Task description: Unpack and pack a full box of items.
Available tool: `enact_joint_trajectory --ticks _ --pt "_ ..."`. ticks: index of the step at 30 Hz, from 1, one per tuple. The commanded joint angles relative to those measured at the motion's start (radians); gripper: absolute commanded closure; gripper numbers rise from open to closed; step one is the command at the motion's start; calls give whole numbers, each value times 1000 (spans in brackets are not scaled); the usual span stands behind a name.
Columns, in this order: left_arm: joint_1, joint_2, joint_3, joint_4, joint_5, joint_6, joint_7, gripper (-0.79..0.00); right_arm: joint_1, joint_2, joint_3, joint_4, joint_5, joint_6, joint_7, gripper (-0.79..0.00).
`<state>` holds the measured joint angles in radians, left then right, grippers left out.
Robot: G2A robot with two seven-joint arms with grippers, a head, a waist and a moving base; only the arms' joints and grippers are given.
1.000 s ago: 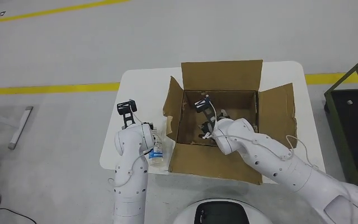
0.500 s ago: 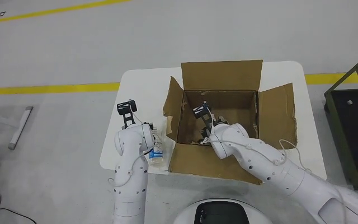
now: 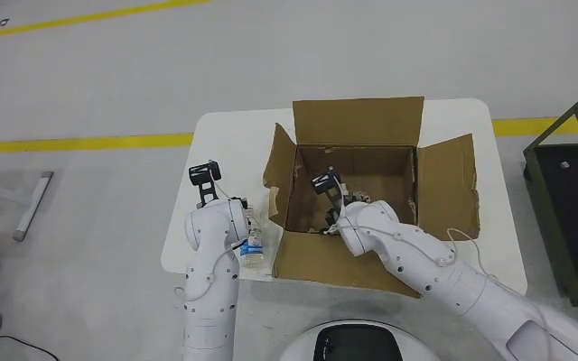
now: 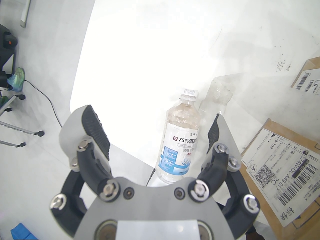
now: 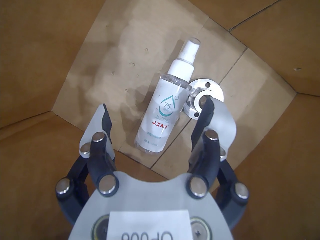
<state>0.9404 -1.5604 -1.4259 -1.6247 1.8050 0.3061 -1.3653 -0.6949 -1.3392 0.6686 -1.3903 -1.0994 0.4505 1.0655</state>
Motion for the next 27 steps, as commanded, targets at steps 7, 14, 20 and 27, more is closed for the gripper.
enact_joint_trajectory --ticks 7,14,20,27 --pt "0 0 0 0 0 0 0 -785 -24 -10 33 13 19 -27 -16 -557" --pt "0 0 0 0 0 0 0 -785 -34 -18 57 23 19 -44 -23 -634" --pt "0 0 0 0 0 0 0 -785 -41 -25 86 38 40 -57 -37 -622" --pt "0 0 0 0 0 0 0 -785 -35 -36 102 70 61 -82 -29 -634"
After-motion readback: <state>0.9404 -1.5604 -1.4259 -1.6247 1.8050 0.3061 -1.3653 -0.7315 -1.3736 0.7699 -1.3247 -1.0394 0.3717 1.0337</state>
